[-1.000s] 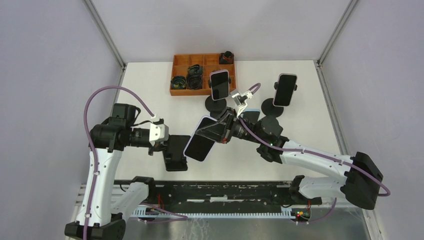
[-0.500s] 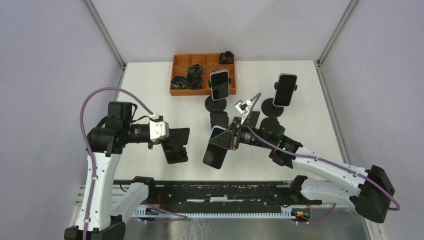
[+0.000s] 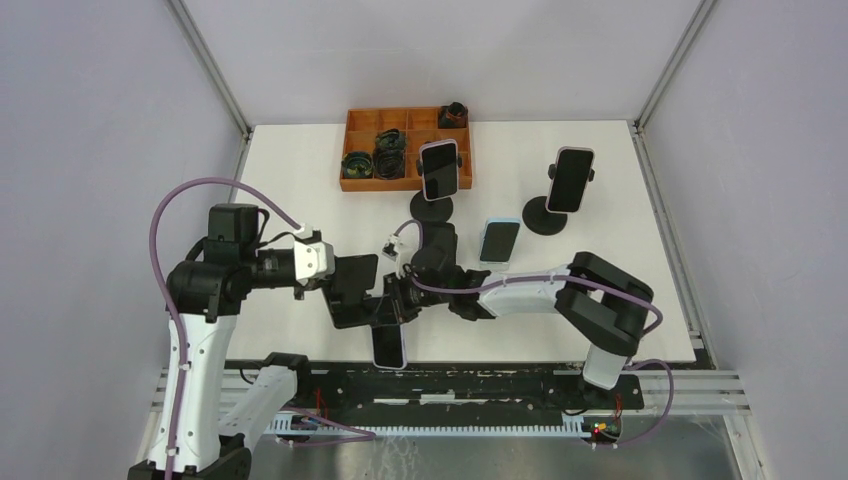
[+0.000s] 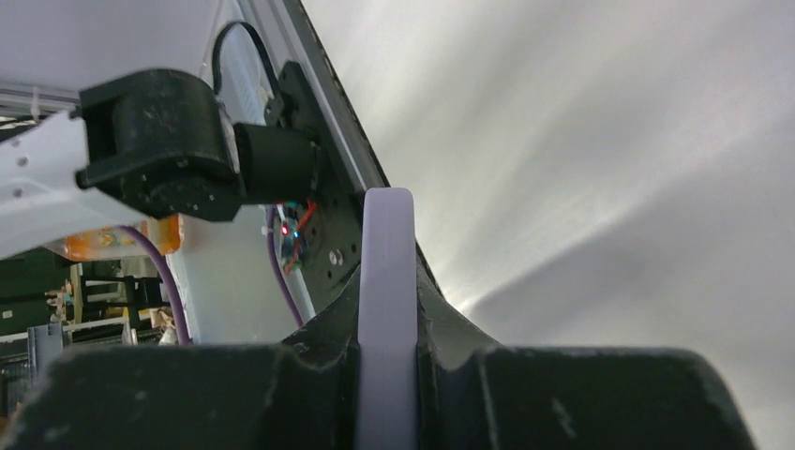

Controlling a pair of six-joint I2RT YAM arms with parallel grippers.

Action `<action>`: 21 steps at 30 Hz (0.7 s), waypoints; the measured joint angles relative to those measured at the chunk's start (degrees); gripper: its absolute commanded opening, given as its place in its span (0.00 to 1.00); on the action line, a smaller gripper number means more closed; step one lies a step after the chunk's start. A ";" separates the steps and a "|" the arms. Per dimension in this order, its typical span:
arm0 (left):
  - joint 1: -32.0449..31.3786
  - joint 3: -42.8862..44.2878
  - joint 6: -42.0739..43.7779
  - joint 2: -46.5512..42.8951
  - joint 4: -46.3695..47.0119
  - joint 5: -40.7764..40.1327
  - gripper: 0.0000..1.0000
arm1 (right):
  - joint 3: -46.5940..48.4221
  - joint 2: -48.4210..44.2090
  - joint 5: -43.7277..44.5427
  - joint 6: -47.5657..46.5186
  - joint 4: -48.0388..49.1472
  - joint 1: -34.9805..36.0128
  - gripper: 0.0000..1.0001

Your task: Remove the phone from the phone stand

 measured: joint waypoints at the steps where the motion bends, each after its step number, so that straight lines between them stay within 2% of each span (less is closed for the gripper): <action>1: 0.00 0.17 0.00 -0.09 -0.15 0.02 0.02 | 1.33 1.44 -0.11 0.17 0.63 0.11 0.00; 10: 0.00 0.37 0.00 -0.28 -1.46 0.87 0.02 | 7.06 10.88 0.70 3.39 6.97 0.20 0.00; 12: 0.00 0.37 0.00 -0.26 -1.57 1.22 0.02 | 7.06 12.57 1.62 3.93 6.95 0.20 0.04; 14: 0.00 0.37 0.00 -0.26 -1.60 1.49 0.02 | 7.08 13.90 2.21 4.87 6.99 0.09 0.15; 19: 0.00 0.37 0.07 -0.26 -2.21 1.57 0.02 | 8.41 14.67 3.72 4.59 6.36 -0.13 0.53; 21: 0.00 0.37 0.09 -0.26 -2.64 1.55 0.02 | 9.33 14.86 4.96 3.93 5.40 -0.09 0.62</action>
